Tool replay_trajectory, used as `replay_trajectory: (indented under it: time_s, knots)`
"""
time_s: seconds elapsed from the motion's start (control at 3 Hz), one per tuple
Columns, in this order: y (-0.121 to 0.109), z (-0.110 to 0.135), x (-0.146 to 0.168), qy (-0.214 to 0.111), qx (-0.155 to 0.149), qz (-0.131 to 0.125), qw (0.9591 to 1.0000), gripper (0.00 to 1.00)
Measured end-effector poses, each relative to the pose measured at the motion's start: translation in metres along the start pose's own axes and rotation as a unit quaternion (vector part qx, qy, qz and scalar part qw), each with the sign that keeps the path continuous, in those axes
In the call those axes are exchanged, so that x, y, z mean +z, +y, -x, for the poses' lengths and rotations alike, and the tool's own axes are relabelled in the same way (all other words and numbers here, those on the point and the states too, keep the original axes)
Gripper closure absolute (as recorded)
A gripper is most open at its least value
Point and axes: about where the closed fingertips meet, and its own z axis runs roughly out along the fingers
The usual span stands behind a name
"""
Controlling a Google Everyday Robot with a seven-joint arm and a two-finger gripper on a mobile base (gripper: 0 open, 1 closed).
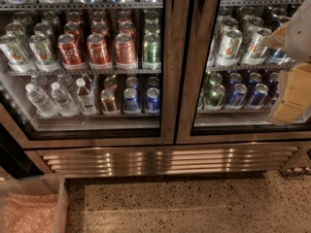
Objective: Open left fridge door
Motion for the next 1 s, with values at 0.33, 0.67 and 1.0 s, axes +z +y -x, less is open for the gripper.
replay_trajectory:
  time_s: [0.33,0.67,1.0]
  knots:
    - [0.0,0.0,0.0,0.0,0.0,0.0,1.0,0.0]
    - [-0.008,0.013,-0.003,-0.007,-0.004,-0.027,0.9996,0.0]
    - [-0.034,0.033,-0.012,-0.069,0.001,-0.073,0.9949,0.0]
